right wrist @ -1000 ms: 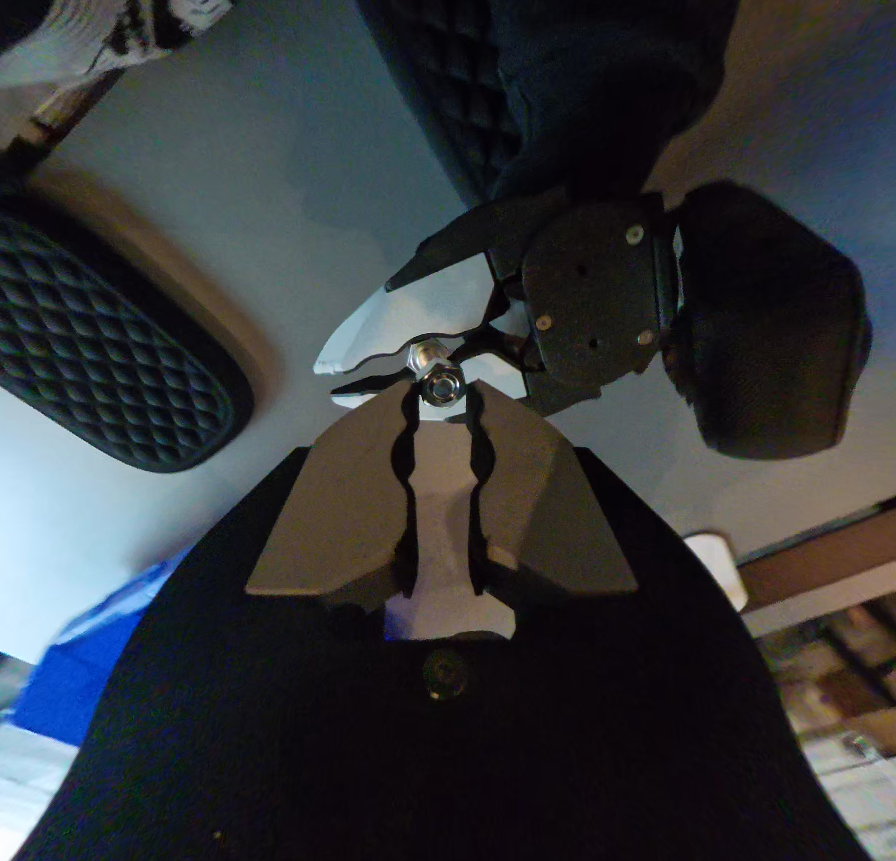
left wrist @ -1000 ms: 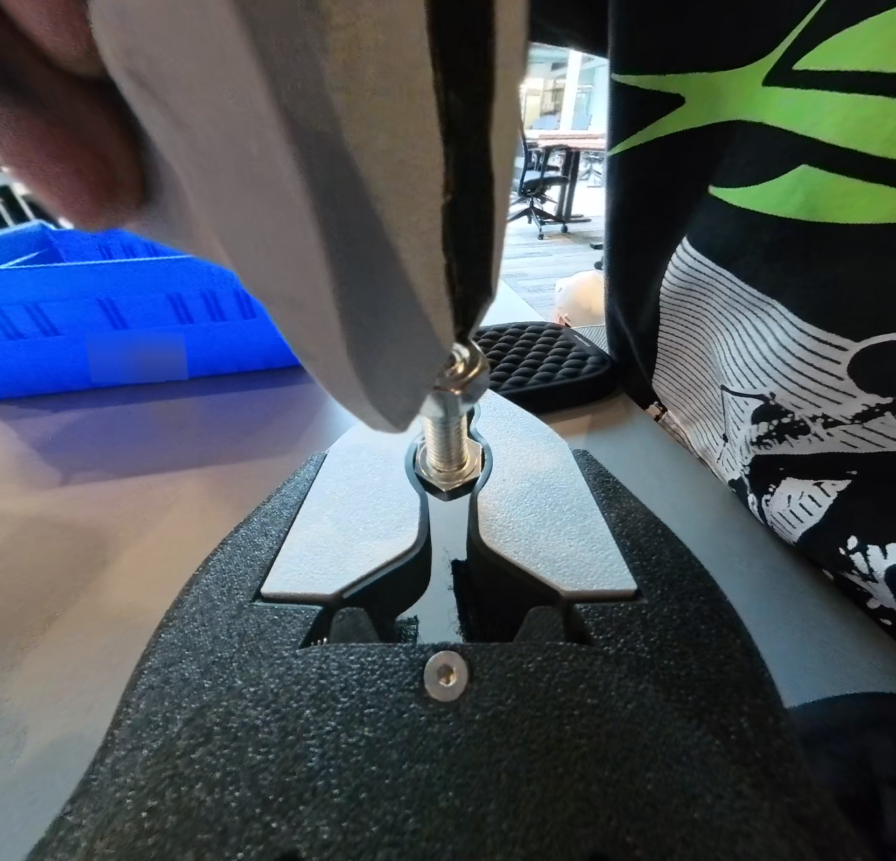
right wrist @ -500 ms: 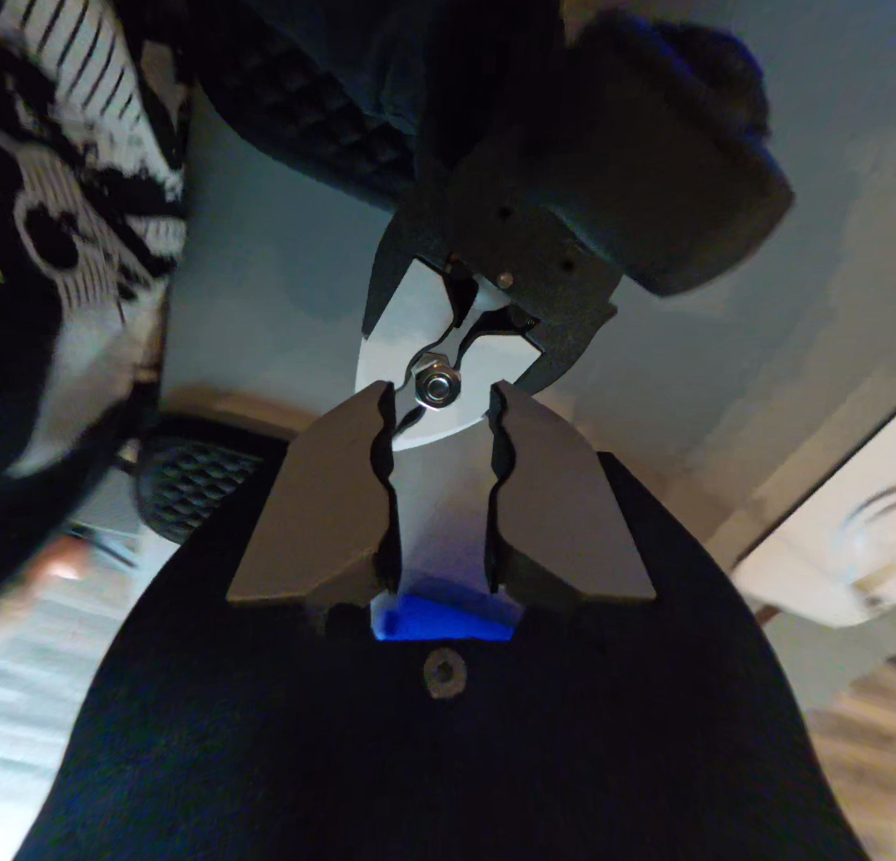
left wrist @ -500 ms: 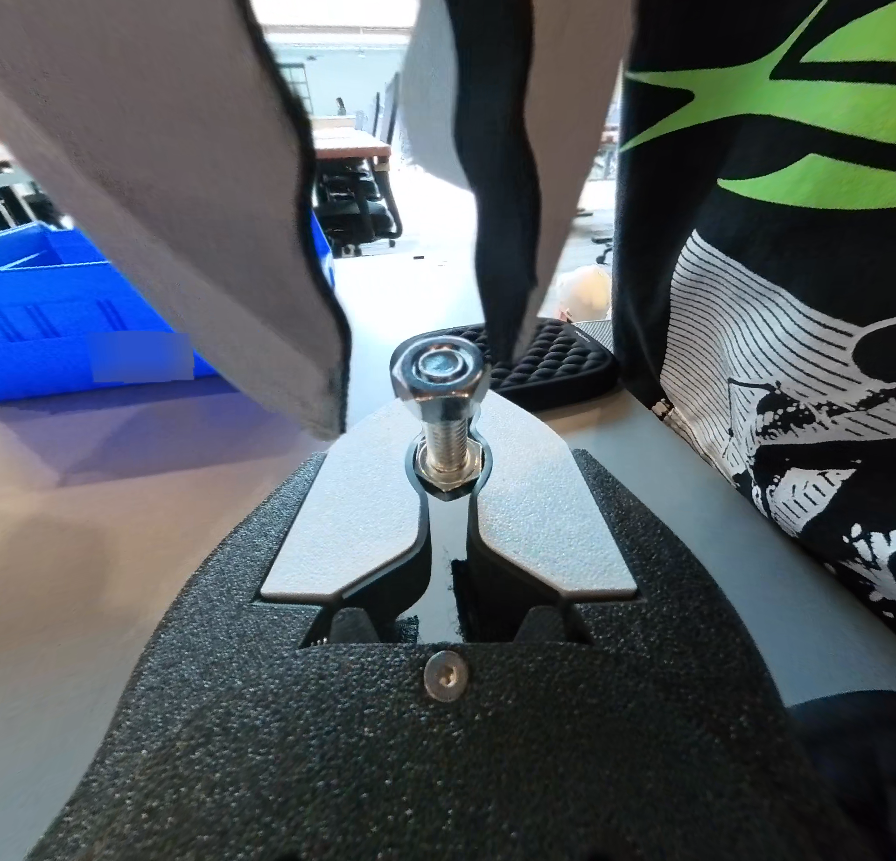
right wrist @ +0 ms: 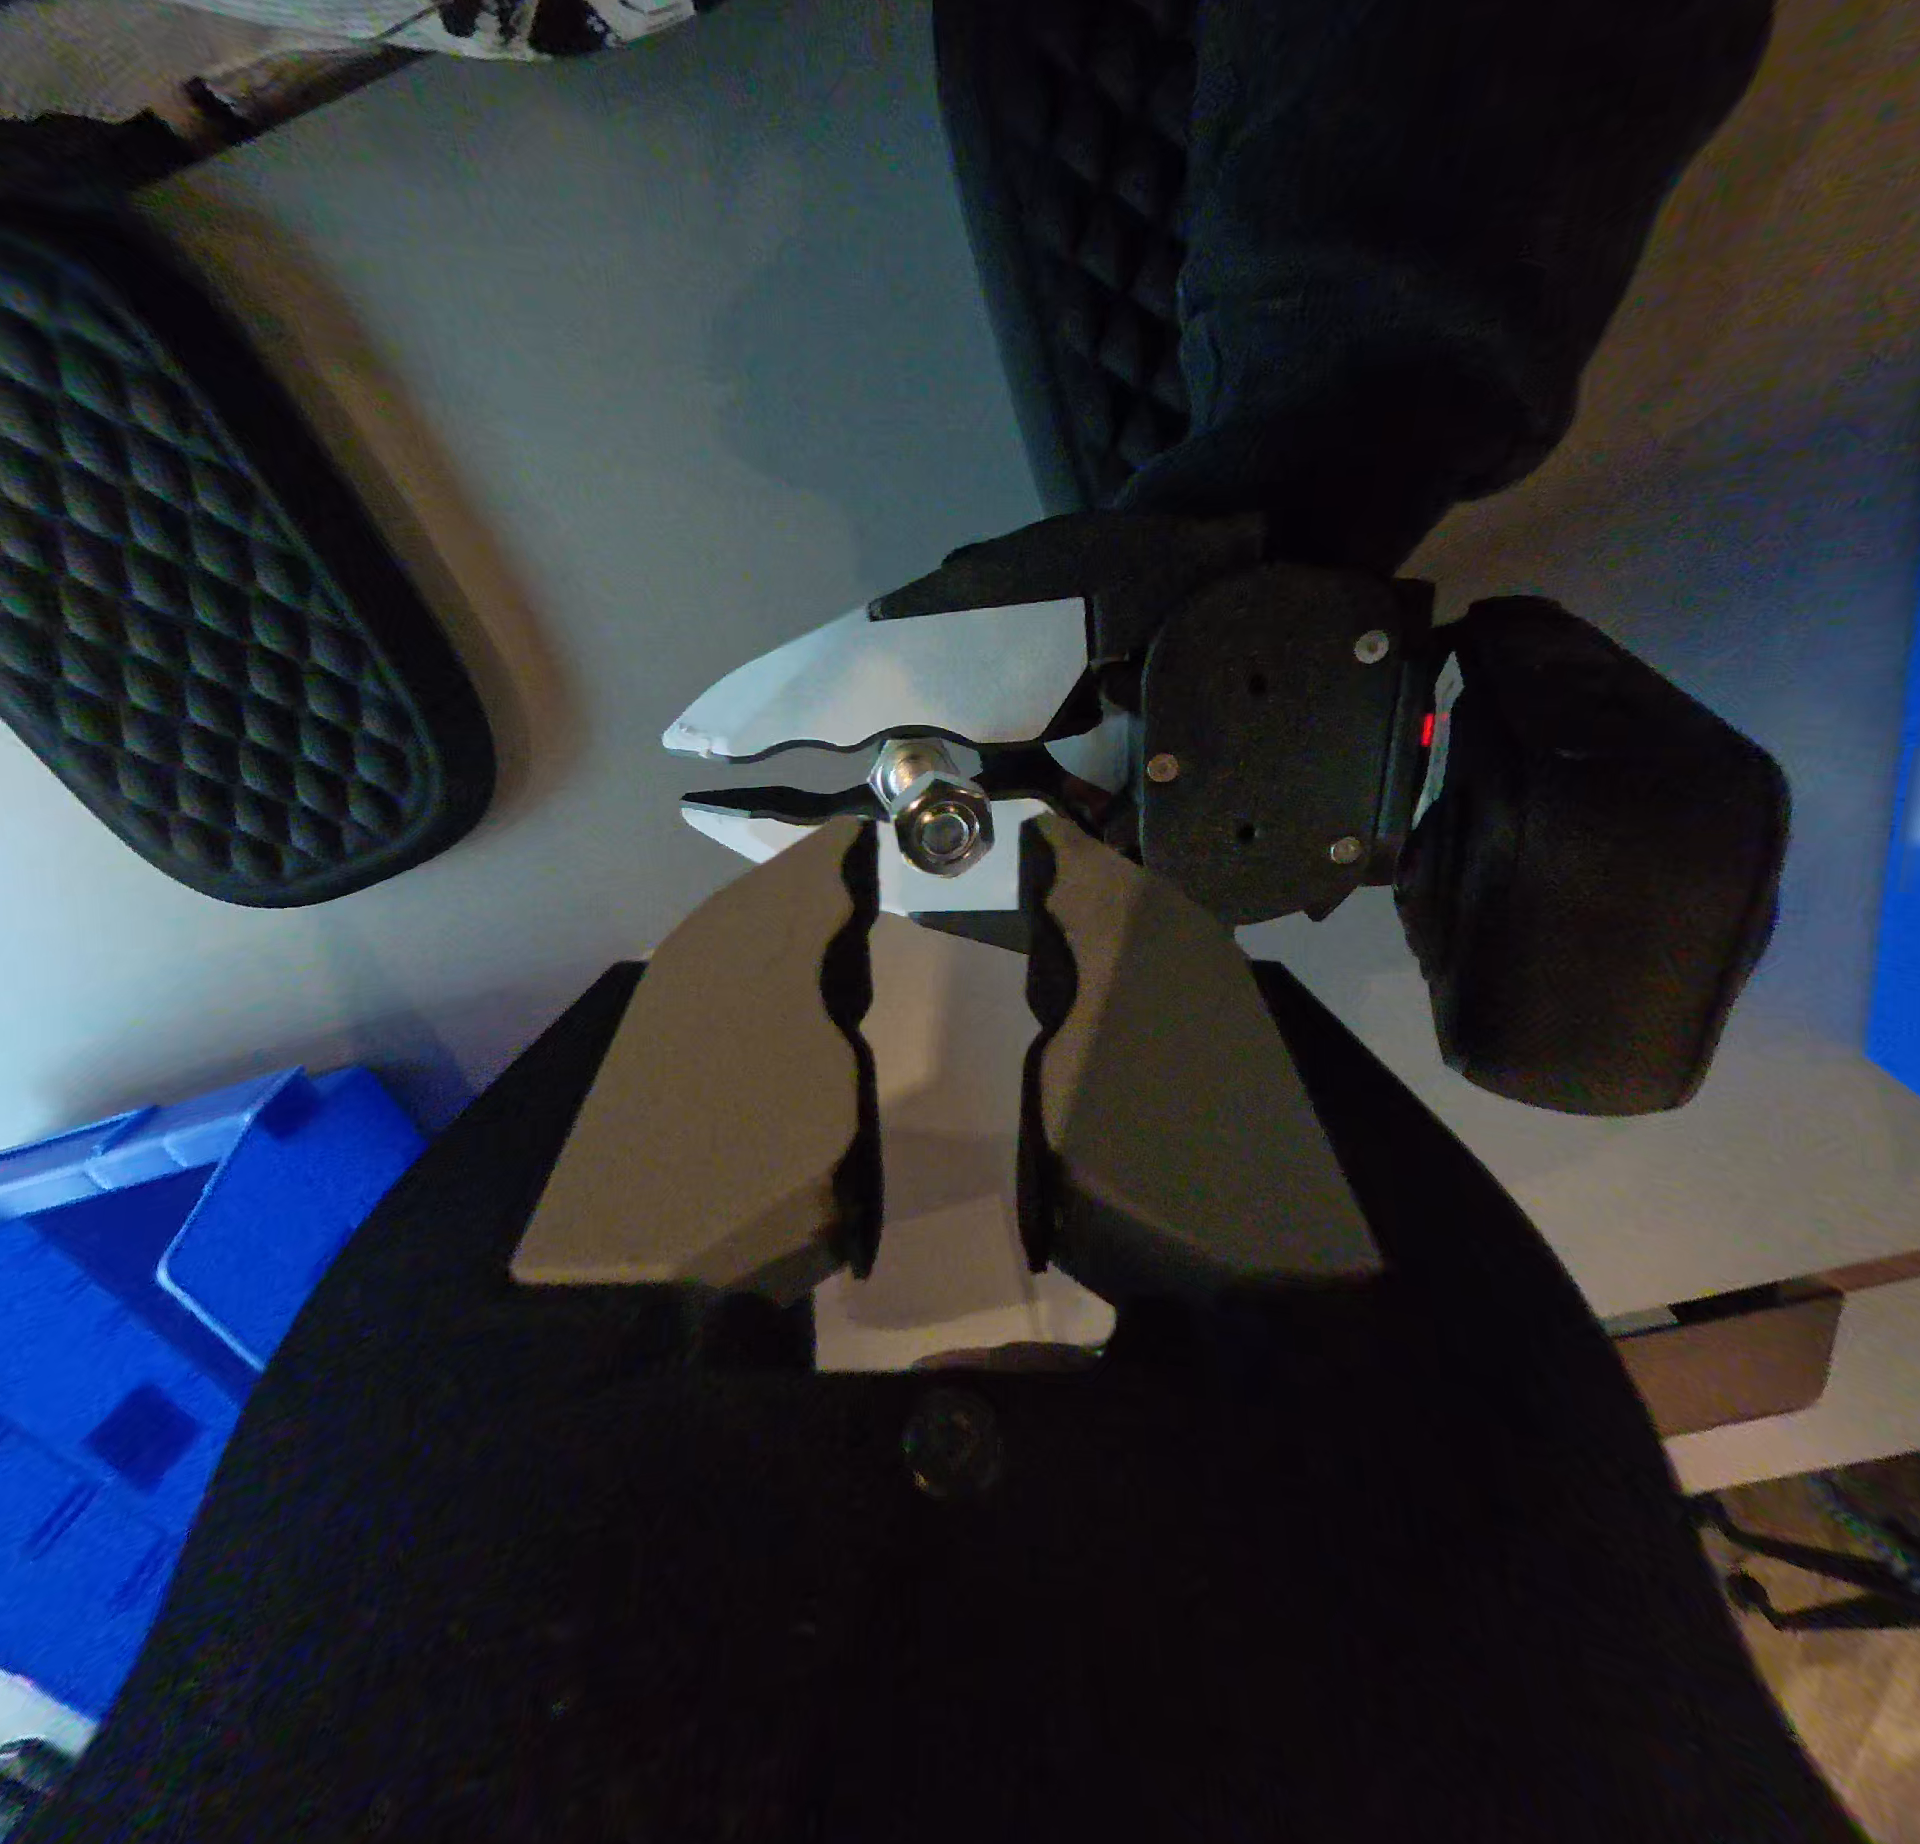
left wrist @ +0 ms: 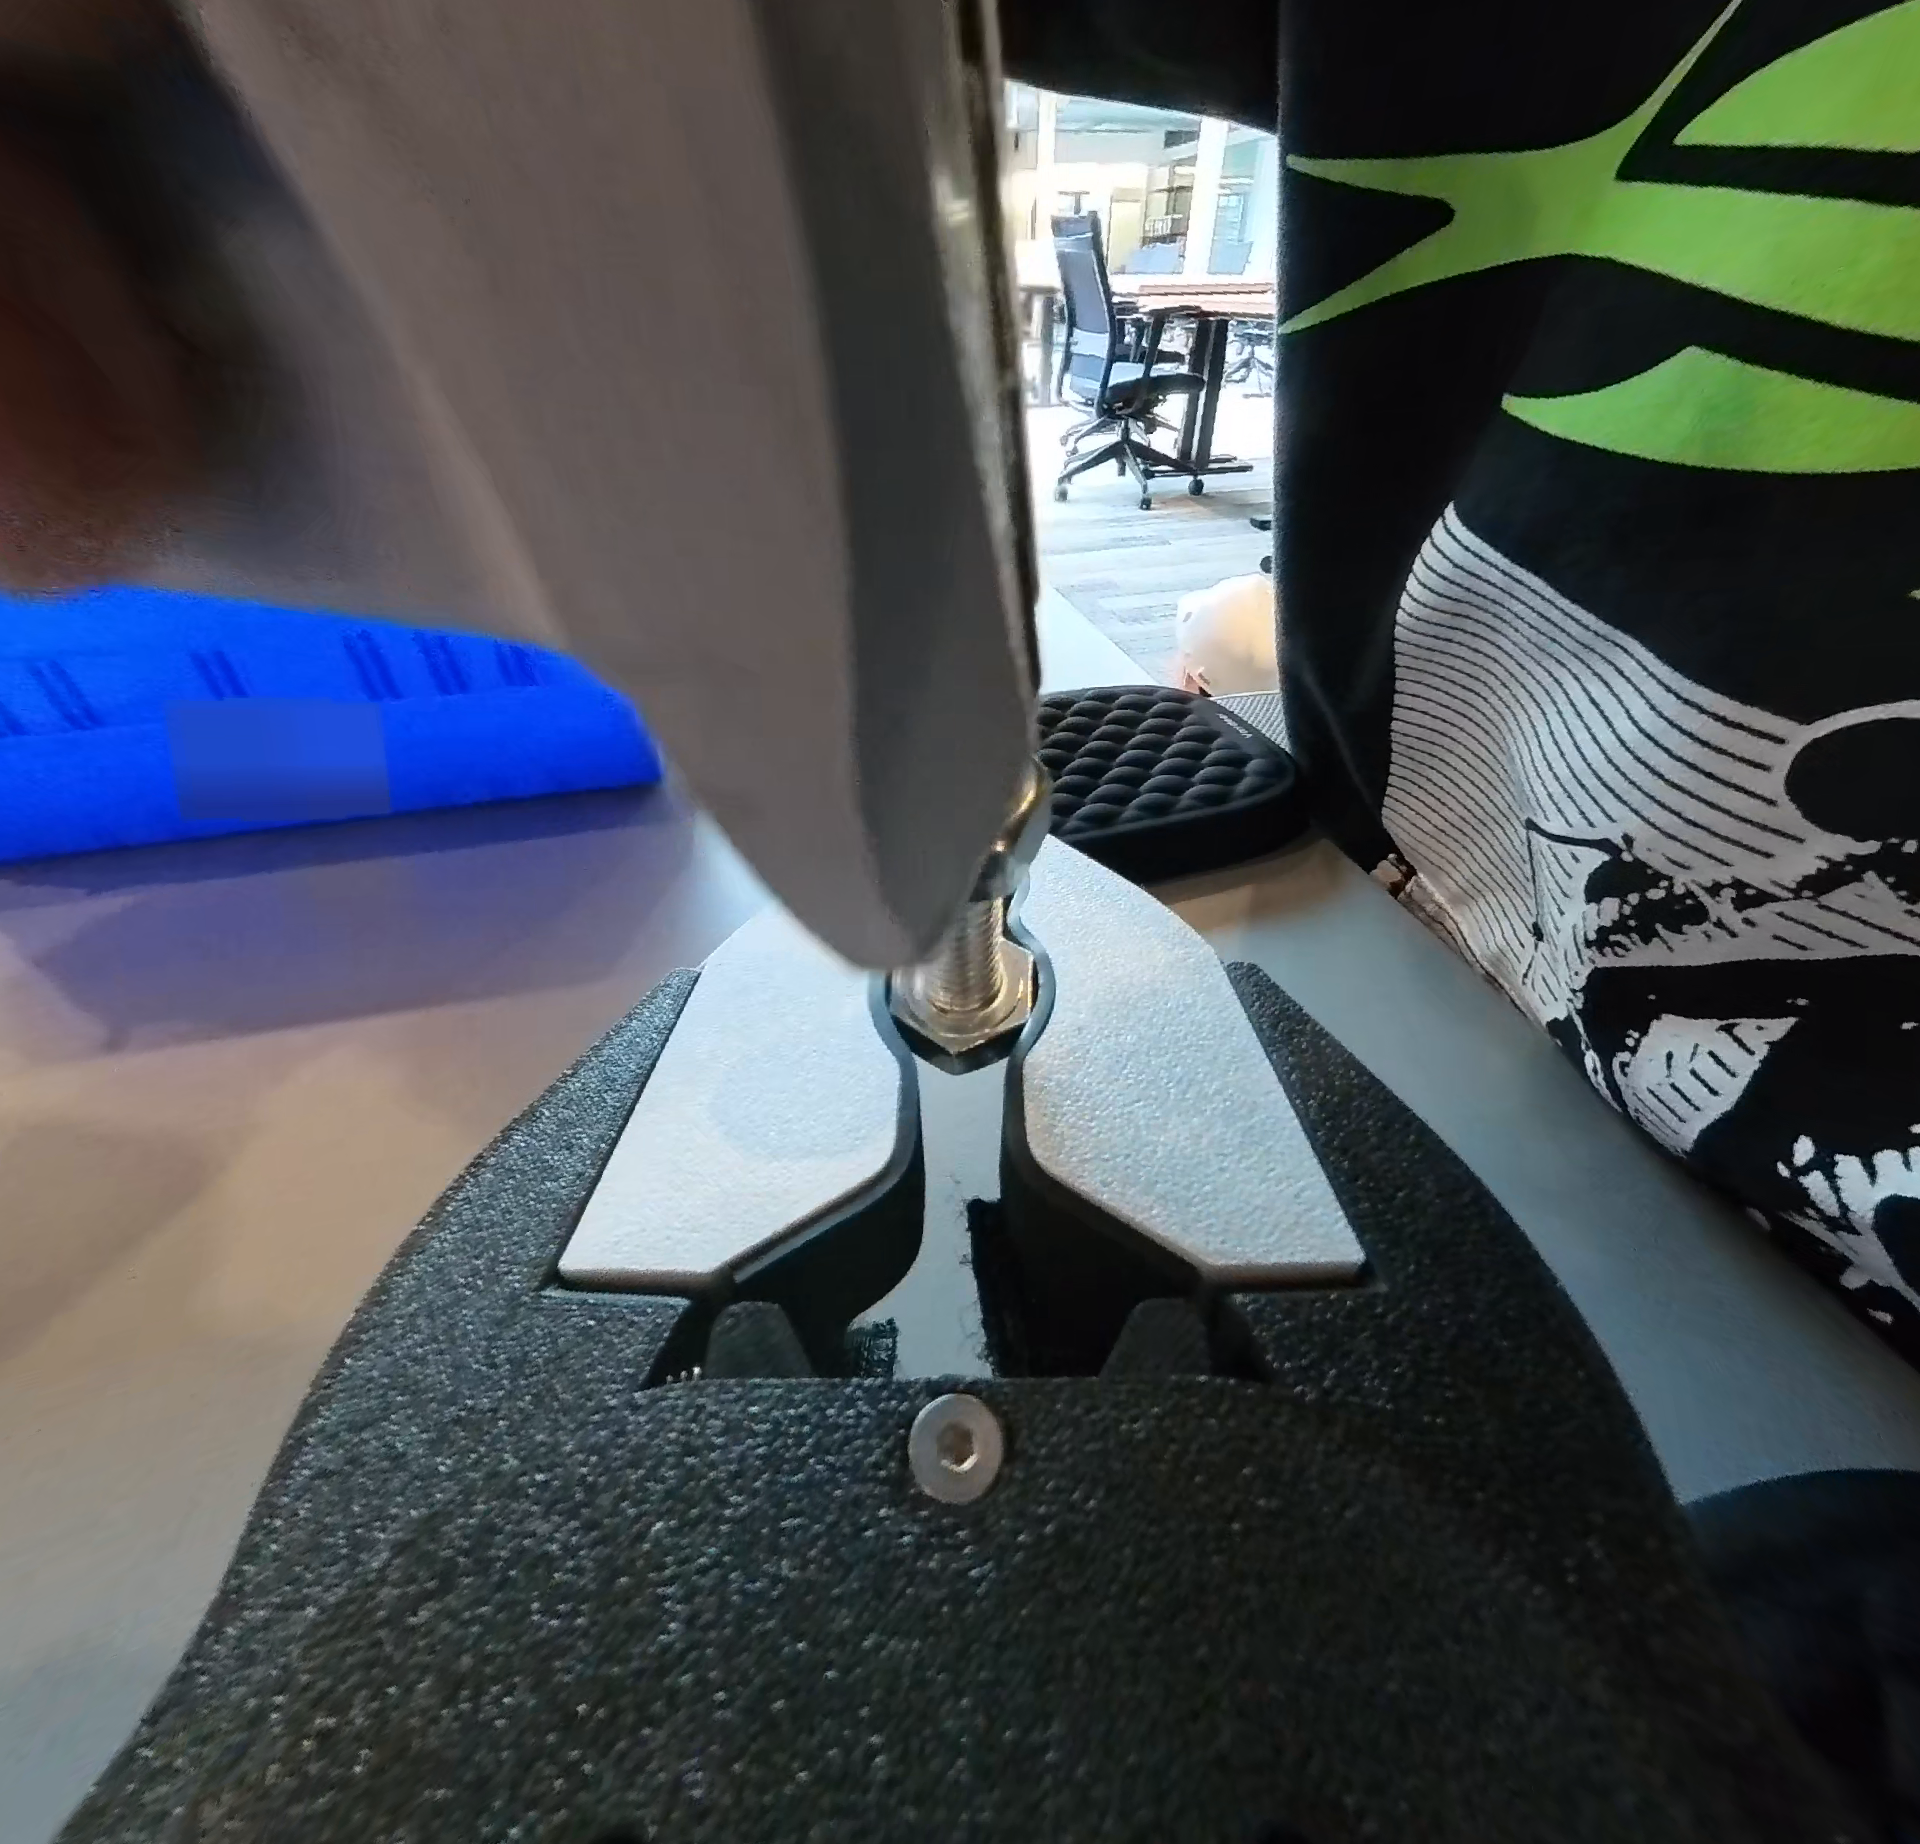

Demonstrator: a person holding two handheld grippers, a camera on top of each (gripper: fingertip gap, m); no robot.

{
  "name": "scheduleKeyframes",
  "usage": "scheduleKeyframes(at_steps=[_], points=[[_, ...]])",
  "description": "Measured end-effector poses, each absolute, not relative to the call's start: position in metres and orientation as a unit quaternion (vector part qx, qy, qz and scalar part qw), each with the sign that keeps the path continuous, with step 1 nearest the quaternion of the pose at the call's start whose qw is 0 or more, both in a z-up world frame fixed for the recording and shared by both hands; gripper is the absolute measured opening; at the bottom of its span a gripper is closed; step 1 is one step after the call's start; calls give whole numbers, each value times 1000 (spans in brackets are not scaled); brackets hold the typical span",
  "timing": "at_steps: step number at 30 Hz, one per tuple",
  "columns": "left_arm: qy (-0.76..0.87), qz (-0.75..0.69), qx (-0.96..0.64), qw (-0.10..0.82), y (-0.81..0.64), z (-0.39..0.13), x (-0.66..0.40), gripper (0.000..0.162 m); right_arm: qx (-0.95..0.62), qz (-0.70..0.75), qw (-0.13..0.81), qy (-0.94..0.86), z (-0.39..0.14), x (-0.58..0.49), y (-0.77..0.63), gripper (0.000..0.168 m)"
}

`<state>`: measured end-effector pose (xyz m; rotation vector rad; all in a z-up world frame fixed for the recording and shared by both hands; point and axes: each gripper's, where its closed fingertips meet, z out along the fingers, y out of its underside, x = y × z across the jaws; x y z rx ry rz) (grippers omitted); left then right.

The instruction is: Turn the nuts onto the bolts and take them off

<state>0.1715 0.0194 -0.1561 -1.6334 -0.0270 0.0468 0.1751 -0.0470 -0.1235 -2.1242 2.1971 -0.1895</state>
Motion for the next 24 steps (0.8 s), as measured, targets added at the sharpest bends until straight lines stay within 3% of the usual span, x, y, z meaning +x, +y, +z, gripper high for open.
scheduleKeyframes(at_steps=[1,8,17,20,21,24], points=[[-12,21,-729,684,19,-156,171,10,-693,-59,45,718,-124,175,-46,18],[-16,23,-728,685,19,-156,170,10,-581,-65,27,811,-123,173,-46,17],[-12,25,-732,681,20,-157,171,10,-242,-74,7,967,-124,173,-41,17],[-12,25,-730,683,20,-157,172,10,-240,-87,5,967,-124,173,-41,21],[-13,25,-730,683,20,-156,172,10,-258,-90,4,962,-123,174,-42,32],[-10,24,-731,682,20,-157,172,10,-385,-118,3,915,-115,179,-47,42]])
